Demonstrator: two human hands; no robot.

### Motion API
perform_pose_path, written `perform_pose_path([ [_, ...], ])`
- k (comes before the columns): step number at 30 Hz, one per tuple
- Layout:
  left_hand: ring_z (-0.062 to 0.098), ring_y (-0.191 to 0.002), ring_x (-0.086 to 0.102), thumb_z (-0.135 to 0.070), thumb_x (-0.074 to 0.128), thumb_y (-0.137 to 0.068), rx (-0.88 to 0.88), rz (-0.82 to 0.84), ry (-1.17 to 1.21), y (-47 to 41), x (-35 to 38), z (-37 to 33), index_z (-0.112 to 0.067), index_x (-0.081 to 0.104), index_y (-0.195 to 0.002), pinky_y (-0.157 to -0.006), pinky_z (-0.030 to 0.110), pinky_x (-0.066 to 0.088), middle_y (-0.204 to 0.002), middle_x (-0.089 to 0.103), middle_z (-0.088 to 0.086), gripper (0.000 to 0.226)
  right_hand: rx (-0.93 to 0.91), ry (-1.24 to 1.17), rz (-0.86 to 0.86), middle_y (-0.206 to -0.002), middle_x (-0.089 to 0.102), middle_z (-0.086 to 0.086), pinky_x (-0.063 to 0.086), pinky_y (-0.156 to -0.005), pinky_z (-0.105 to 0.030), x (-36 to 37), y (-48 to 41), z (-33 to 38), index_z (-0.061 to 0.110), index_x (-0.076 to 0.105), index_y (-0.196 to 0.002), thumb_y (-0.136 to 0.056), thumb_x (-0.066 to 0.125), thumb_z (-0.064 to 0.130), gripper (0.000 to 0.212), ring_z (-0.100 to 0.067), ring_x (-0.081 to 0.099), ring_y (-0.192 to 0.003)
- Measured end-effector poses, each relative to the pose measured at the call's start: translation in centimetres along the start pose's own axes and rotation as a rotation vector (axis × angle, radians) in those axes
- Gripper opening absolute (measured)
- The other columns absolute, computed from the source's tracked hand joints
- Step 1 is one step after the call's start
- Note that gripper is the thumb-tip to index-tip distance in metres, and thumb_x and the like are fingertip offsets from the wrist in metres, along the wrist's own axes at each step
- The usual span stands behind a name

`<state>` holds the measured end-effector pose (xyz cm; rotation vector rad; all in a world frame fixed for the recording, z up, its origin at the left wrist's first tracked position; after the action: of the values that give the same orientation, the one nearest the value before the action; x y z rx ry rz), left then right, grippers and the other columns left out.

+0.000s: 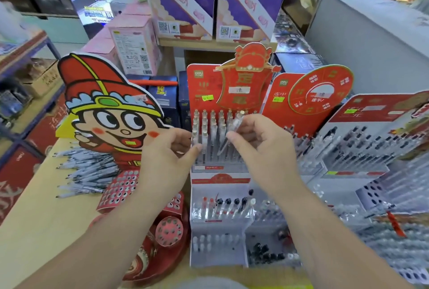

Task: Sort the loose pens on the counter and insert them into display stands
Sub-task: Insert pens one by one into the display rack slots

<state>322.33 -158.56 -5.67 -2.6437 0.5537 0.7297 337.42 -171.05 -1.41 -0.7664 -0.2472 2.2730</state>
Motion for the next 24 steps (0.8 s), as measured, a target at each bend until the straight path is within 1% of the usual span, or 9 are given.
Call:
perform_pose_path([
  [4,-0.002,-0.078,0.064,-0.029,0.079,-0.084,0.048,-0.014,0.001,0.0,0.1,0.1,-0.026,0.070,-0.090,-0.070,0.010,0.051,-0.080,0.068,-0.014,0.011,0.009,0.008,0.025,-0.086,0.067,0.014,0.050,-0.075,-0.012,1.5,-0.2,-0.6,0.018,0.069,-0.099,-0.089,0.075,0.022,0.012,-0.002,0.064,-0.083],
  [10,-0.002,-0.083,0.064,-0.022,0.078,-0.086,0.138,-0.008,-0.011,-0.3,0.0,0.0,-0.021,0.074,-0.090,-0.069,0.007,0.049,-0.078,0.068,-0.014,0.006,-0.010,0.094,0.028,-0.083,0.062,0.024,0.050,-0.075,-0.009,3.0,0.2,-0.9,0.016,0.072,-0.101,-0.088,0.077,0.020,0.015,0.003,0.063,-0.086],
  [13,-0.002,-0.082,0.064,-0.021,0.077,-0.087,0.140,0.009,-0.012,-0.4,0.0,0.4,-0.019,0.075,-0.094,-0.072,0.011,0.052,-0.081,0.068,-0.014,0.008,-0.011,0.144,0.045,-0.081,0.065,0.017,0.051,-0.075,-0.010,3.7,0.4,-1.2,0.015,0.073,-0.099,-0.087,0.078,0.019,0.014,0.002,0.063,-0.086],
  [16,-0.006,-0.084,0.063,-0.018,0.077,-0.087,0.145,0.015,0.013,-0.4,-0.1,0.4,-0.022,0.073,-0.091,-0.070,0.006,0.048,-0.080,0.066,-0.020,0.007,0.008,0.189,0.041,-0.081,0.065,0.018,0.052,-0.075,-0.009,4.4,0.7,-1.8,0.016,0.074,-0.098,-0.086,0.079,0.021,0.013,0.007,0.063,-0.079],
  [18,-0.007,-0.084,0.063,-0.018,0.078,-0.087,0.139,0.023,0.036,-0.3,-0.1,0.4,-0.025,0.072,-0.092,-0.070,0.004,0.046,-0.079,0.065,-0.023,0.010,0.039,0.197,0.028,-0.081,0.065,0.019,0.052,-0.075,-0.009,4.8,0.8,-2.1,0.016,0.075,-0.098,-0.086,0.078,0.022,0.014,0.006,0.064,-0.077],
  [20,-0.005,-0.083,0.063,-0.019,0.078,-0.087,0.141,0.027,0.041,-0.4,0.0,0.6,-0.023,0.073,-0.092,-0.070,0.005,0.048,-0.080,0.066,-0.021,0.009,0.061,0.202,0.025,-0.082,0.066,0.018,0.052,-0.074,-0.011,5.0,0.8,-2.4,0.015,0.076,-0.099,-0.086,0.078,0.021,0.014,0.002,0.065,-0.078],
  [24,-0.003,-0.082,0.064,-0.021,0.079,-0.086,0.133,0.036,0.060,-0.6,0.0,0.9,-0.023,0.073,-0.093,-0.071,0.007,0.049,-0.081,0.067,-0.018,0.010,0.084,0.223,0.019,-0.084,0.072,0.011,0.055,-0.074,-0.016,5.3,0.9,-2.5,0.016,0.076,-0.098,-0.086,0.078,0.022,0.014,-0.001,0.065,-0.077],
])
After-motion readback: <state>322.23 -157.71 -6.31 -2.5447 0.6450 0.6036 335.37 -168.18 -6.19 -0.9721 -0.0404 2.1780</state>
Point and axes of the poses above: each hand's wrist, its own y-axis away from the middle knuckle, its own x-axis out of the palm, z = x × y, the point moved 3 cm from there along -y, towards the middle knuckle
